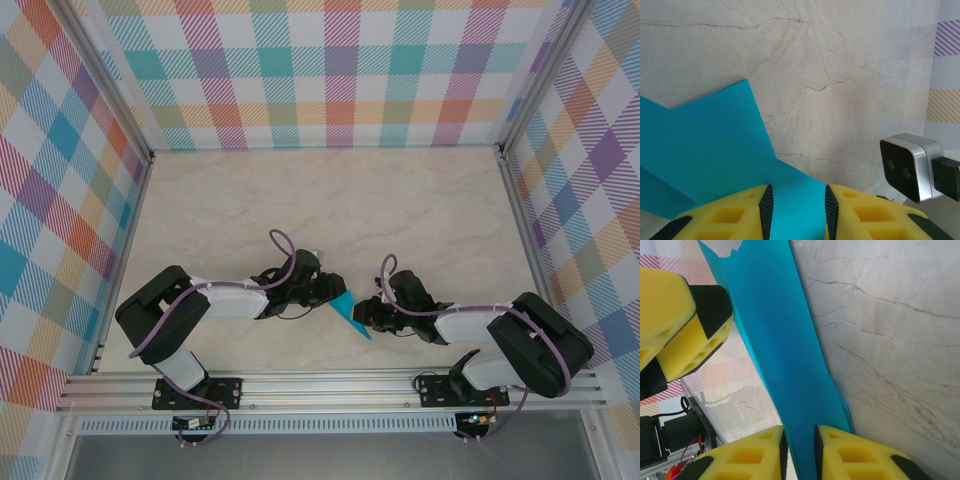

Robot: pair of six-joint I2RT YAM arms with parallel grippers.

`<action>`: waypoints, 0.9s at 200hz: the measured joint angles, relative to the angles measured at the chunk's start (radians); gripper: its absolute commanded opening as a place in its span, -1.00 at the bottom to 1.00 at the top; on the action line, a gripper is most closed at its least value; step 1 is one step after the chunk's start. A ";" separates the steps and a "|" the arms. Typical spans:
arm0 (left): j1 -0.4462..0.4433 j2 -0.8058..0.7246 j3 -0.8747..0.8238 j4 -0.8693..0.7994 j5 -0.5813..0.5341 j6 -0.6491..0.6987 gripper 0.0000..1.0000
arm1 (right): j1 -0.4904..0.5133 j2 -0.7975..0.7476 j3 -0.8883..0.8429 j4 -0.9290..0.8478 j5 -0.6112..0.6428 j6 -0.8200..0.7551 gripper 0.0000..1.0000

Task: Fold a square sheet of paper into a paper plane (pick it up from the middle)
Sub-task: Perform the fifth fold on the wing at the bottom-center of the table.

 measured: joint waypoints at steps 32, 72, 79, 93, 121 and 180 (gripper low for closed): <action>0.000 0.017 0.001 -0.002 -0.017 -0.005 -0.33 | -0.002 -0.047 0.013 -0.079 0.003 -0.049 -0.32; 0.000 0.023 0.001 -0.014 -0.027 -0.008 -0.33 | -0.002 -0.071 0.044 -0.185 0.002 -0.126 -0.35; 0.000 0.023 0.001 -0.018 -0.027 -0.008 -0.34 | -0.002 -0.071 0.050 -0.200 0.002 -0.134 -0.35; 0.000 0.023 0.001 -0.020 -0.031 -0.008 -0.34 | -0.002 -0.071 0.060 -0.221 0.003 -0.149 -0.38; -0.002 0.023 0.001 -0.021 -0.035 -0.007 -0.33 | -0.002 -0.048 0.073 -0.228 0.000 -0.156 -0.37; -0.003 0.024 0.002 -0.022 -0.037 -0.007 -0.33 | -0.002 -0.002 0.091 -0.232 -0.013 -0.159 -0.44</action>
